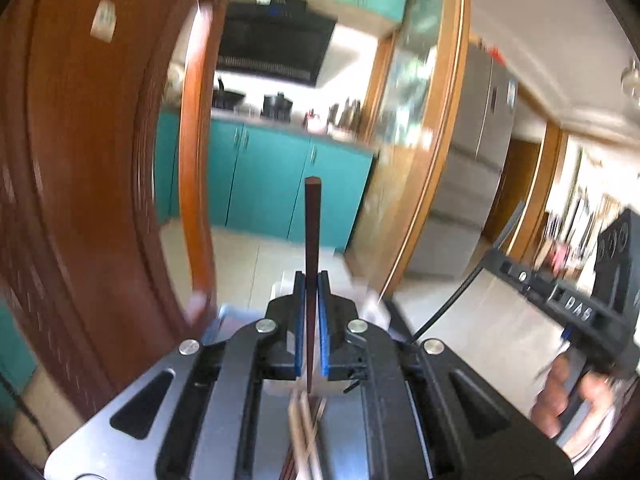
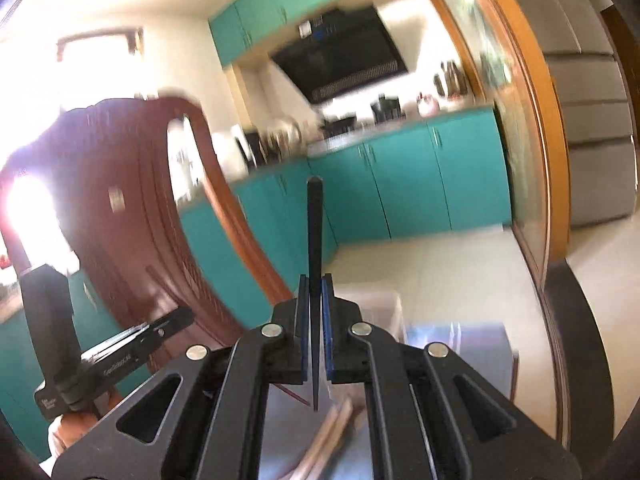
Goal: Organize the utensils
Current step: 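Lift both held chopsticks and carry them above the white utensil holder, then open both tools to drop the chopsticks into the utensil holder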
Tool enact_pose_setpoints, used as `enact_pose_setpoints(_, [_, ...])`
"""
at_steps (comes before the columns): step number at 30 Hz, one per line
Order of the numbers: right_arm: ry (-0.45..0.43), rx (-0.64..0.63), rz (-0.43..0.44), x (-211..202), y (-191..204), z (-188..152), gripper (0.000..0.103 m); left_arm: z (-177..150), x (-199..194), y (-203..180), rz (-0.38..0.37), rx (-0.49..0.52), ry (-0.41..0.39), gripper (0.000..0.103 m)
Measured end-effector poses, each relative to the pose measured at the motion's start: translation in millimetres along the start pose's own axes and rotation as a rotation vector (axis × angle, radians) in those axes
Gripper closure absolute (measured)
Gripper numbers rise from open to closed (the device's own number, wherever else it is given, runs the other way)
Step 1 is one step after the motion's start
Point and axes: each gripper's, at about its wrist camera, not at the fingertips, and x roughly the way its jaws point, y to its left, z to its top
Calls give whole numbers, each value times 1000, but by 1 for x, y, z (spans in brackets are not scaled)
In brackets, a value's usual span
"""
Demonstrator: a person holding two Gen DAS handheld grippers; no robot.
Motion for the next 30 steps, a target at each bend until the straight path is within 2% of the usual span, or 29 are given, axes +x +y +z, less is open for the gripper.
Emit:
enact_pose_setpoints(2, [-87,2,-51,7,-1,15,96,24,-2,5,-16,-59,-88,96])
enact_pose_setpoints(4, [-137,11,-85,18,-7,21,96,37,1,9,2,-93,-142,96])
enact_pose_setpoints(6, [-128,15,-121,35,-15,17,96,41,11,15,29,-115,-170,96])
enact_pose_setpoints(12, [0,13,-174,83,-28,-15,96,30,64,35,94,-159,-97,96])
enact_pose_setpoints(16, [48,-19,-189,91,-24,-32,96,18,87,32,129,-133,-64,96])
enact_pose_setpoints(21, [92,-36,-210,93,-25,-43,96,-1,98,26,118,-110,5,96])
enact_pose_setpoints(23, [97,-35,-215,89,-25,-43,95,-6,99,23,117,-92,4,96])
enact_pose_setpoints(25, [96,-42,-224,82,-24,-45,88,-10,98,20,122,-73,1,90])
enact_pose_setpoints(27, [89,-48,-233,76,-23,-44,68,-13,95,16,119,-61,-7,80])
enact_pose_setpoints(30, [51,-70,-249,53,-16,-43,63,-23,78,15,123,-49,-39,71])
